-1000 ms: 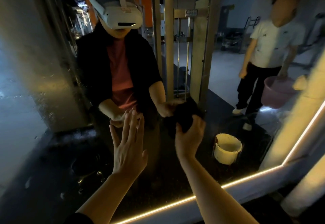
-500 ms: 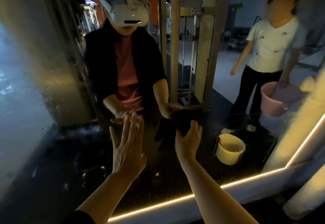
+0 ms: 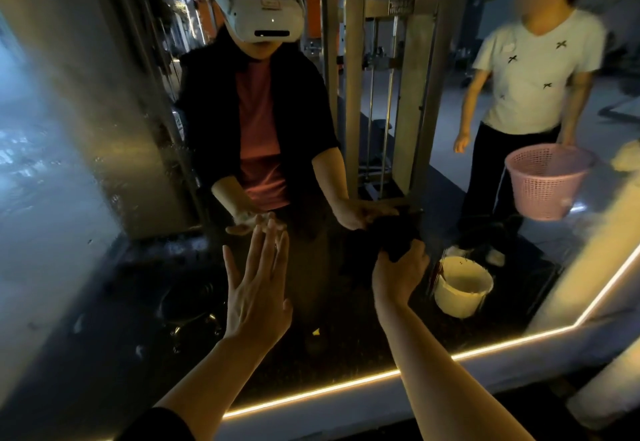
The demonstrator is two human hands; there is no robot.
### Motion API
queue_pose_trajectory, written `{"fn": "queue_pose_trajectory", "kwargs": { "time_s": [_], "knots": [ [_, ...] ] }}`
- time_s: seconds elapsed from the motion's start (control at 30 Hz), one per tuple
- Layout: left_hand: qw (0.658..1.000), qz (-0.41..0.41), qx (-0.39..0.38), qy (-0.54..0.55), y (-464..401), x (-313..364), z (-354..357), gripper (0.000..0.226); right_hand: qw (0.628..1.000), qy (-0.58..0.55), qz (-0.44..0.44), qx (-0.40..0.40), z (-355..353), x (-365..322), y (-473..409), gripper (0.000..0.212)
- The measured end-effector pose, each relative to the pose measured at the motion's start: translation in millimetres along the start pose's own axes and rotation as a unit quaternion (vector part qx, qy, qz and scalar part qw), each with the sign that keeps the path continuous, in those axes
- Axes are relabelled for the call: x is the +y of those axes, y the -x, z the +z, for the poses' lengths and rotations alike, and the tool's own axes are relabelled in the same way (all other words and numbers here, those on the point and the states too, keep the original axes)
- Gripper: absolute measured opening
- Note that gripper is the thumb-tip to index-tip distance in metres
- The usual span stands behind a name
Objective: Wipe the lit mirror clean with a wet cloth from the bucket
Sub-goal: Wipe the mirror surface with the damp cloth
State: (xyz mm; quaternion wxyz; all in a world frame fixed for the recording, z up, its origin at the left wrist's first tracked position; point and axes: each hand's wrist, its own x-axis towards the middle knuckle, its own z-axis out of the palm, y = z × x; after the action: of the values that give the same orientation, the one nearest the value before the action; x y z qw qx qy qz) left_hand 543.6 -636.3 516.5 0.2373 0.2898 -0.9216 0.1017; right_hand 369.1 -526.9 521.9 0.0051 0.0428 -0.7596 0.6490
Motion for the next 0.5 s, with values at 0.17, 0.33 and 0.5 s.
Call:
{"fn": "queue_pose_trajectory", "kwargs": {
  "time_s": [0.17, 0.33, 0.5],
  "knots": [
    [1.000, 0.003, -0.013, -0.004, 0.5, 4.1, 6.1, 0.123, 0.999, 0.026, 0.017, -0.016, 3.4, -1.0, 5.0, 0.051],
    [0.999, 0.025, -0.026, -0.016, -2.2, 11.3, 11.3, 0.121, 0.996, -0.022, 0.017, -0.086, 13.3, 19.0, 19.9, 0.044],
    [0.999, 0.032, -0.026, -0.030, -5.3, 13.2, 15.7, 0.119, 0.997, -0.017, 0.068, 0.045, -10.3, 8.1, -27.4, 0.053]
  ]
}}
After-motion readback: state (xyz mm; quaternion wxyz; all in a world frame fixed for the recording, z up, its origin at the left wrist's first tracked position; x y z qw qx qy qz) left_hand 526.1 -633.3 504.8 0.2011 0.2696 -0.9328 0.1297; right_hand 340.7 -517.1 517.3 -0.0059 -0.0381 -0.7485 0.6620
